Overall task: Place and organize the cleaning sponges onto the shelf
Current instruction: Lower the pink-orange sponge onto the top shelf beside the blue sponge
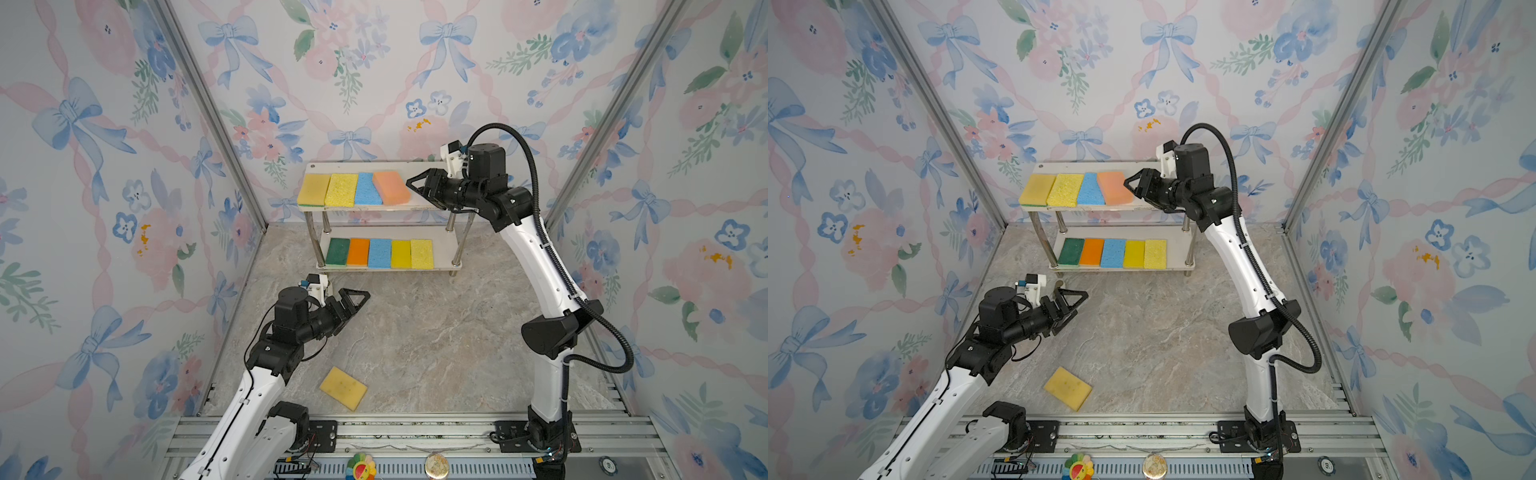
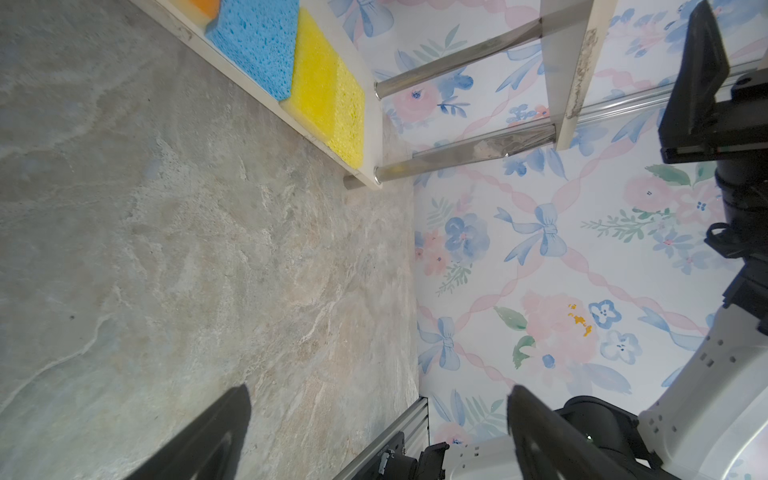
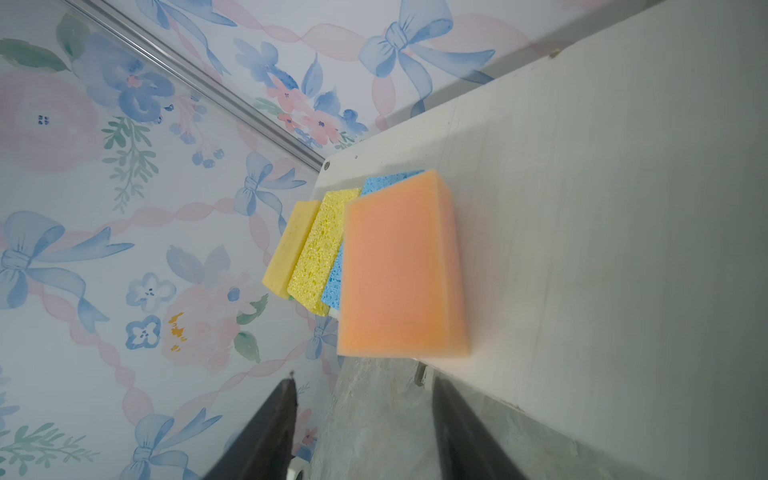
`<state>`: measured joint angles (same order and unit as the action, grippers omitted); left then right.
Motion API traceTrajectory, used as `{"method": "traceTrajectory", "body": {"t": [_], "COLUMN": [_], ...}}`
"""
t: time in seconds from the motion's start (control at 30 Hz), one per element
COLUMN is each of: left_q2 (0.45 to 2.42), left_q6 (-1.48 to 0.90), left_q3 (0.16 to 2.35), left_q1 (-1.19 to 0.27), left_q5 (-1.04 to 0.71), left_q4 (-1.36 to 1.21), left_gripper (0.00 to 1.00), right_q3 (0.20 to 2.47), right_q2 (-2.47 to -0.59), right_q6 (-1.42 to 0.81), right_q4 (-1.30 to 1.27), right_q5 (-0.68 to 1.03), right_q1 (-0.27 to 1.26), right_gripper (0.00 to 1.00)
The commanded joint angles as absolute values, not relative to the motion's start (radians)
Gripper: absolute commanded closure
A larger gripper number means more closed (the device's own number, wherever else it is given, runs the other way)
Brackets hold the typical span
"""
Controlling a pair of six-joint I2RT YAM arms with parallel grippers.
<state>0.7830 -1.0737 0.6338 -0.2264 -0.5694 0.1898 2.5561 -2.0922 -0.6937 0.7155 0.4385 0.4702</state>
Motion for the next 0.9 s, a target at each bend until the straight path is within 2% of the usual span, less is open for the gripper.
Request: {"method": "traceTrajectory", "body": {"t": [0.0, 0.33, 0.6, 0.73, 0.87], "left_q2": [0.784, 0.778, 0.782, 0.781, 0.779], "left_q6": [-1.052, -1.032, -1.029, -1.031, -1.029], "left_q3": [0.641, 0.640, 0.639, 0.630, 0.629], "left_q1": [-0.221, -0.219, -0.217, -0.218, -0.218], "left_q5": [-0.586, -0.585, -0.584, -0.582, -0.581], "left_q4": [0.199, 0.227, 0.227, 0.227, 0.227], "left_gripper": [0.02, 0.02, 0.02, 0.02, 0.02], "right_q3": [2.569, 2.569, 2.546, 2.464, 2.381], "right_q2": [-2.148, -2.200, -2.186, -2.143, -2.089], "right_q6": [-0.651, -0.696, -0.696, -0.710, -0.718], "right_q4": [0.755, 0.694, 0.678, 0.608, 0.541], "right_q5": [0.480, 0.516, 0.484, 0.463, 0.431], "right_q1": [0.461, 0.458, 0.462, 0.463, 0.462], "right_gripper": [0.44, 0.47, 0.65, 0.76, 0.81]}}
